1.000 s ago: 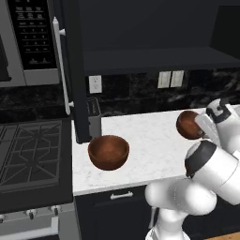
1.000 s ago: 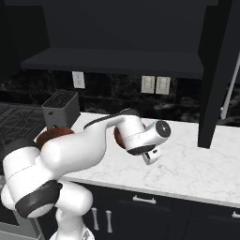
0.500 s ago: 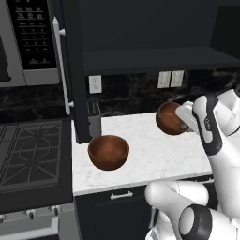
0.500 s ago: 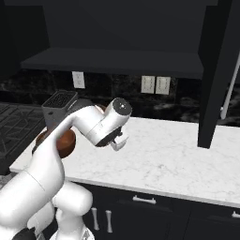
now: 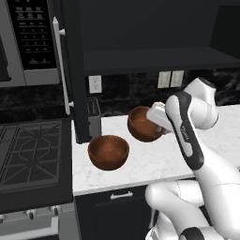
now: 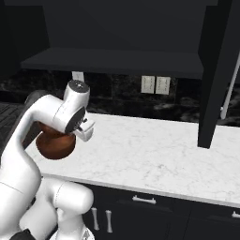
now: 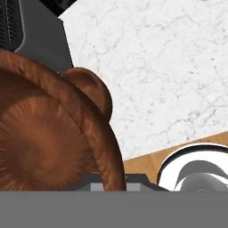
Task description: Pick up the bowls on the counter and stack them on top of one another in the open cabinet. Place the smaller bowl on top of the larger bowl.
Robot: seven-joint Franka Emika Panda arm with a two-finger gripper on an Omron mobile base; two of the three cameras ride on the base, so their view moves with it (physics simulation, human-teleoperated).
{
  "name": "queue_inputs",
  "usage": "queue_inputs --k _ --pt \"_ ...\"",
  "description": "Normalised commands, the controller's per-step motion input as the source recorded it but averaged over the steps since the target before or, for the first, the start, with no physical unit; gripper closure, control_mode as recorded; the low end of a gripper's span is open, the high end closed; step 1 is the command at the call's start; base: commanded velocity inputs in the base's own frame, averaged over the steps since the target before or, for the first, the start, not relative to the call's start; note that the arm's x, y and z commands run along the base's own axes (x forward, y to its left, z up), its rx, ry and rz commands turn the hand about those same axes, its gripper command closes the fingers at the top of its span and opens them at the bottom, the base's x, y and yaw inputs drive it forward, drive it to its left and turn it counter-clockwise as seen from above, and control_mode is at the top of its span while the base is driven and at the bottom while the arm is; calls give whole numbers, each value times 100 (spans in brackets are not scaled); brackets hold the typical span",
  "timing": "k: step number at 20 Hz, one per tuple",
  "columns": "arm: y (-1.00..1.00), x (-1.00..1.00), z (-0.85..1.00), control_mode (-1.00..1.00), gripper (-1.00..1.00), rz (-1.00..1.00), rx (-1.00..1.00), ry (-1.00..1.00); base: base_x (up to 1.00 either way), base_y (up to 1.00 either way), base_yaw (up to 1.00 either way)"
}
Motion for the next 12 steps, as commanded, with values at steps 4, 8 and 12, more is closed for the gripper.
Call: queue_inputs --k 4,8,12 --pt "98 -5 -14 -100 100 17 -21 15 0 0 0" --pt "40 16 -35 -100 100 2 -16 9 0 0 0" --pt "29 50 -45 -100 100 0 -17 9 0 0 0"
